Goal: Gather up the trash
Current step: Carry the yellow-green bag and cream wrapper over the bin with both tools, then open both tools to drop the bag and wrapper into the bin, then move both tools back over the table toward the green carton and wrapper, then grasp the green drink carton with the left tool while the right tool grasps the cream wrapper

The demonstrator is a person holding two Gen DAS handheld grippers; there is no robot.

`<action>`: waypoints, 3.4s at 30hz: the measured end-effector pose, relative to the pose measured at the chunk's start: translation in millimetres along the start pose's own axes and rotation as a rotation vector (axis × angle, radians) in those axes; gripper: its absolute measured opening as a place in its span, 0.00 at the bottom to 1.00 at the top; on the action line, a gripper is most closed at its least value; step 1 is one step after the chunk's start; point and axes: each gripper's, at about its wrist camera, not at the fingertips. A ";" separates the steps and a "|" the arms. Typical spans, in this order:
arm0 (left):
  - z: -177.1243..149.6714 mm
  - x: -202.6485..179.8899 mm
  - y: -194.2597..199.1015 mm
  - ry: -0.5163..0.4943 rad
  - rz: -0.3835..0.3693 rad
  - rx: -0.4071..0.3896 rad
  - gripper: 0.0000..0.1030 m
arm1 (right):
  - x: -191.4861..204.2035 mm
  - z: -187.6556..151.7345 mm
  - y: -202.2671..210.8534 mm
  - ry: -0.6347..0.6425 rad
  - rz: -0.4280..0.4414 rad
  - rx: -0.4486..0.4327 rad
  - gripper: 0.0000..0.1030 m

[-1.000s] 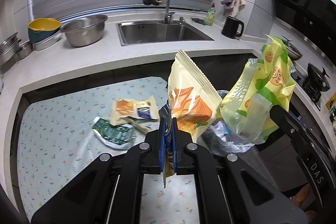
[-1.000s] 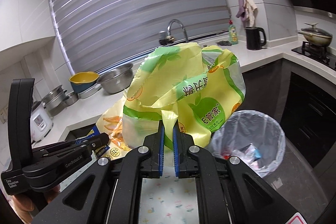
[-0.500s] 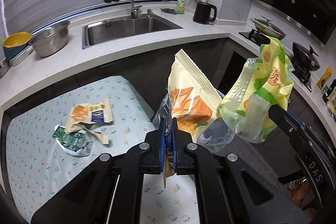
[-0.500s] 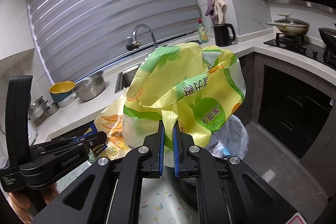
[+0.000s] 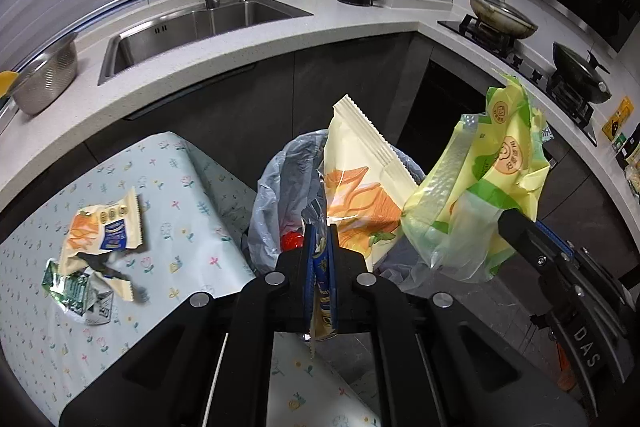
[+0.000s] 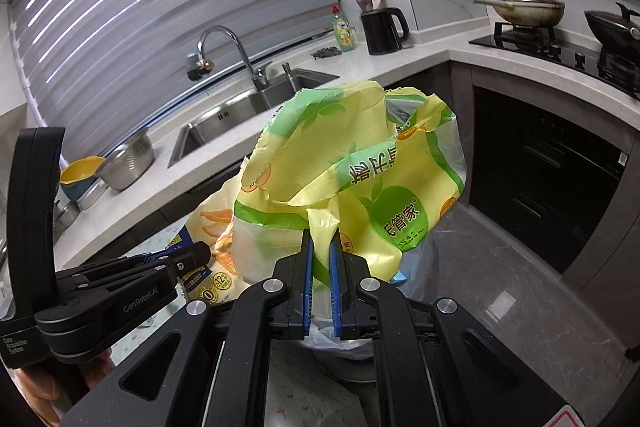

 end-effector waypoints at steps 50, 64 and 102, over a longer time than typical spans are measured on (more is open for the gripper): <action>-13.0 111.7 -4.1 0.174 0.112 -0.077 0.84 | 75.5 -0.5 -70.9 0.112 0.013 0.099 0.52; -53.0 207.5 39.1 0.343 0.180 -0.085 0.89 | 170.2 -28.7 -74.5 0.222 0.097 0.134 0.57; -115.4 337.6 -28.8 0.618 0.057 0.052 0.46 | 284.3 -91.4 -195.6 0.395 0.164 0.349 0.09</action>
Point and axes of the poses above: each gripper's, at about its wrist camera, not at the fingertips, and y roughly against the way its jaws point, x to its left, z to its top, and after that the axes turned 6 degrees about x, right-handed
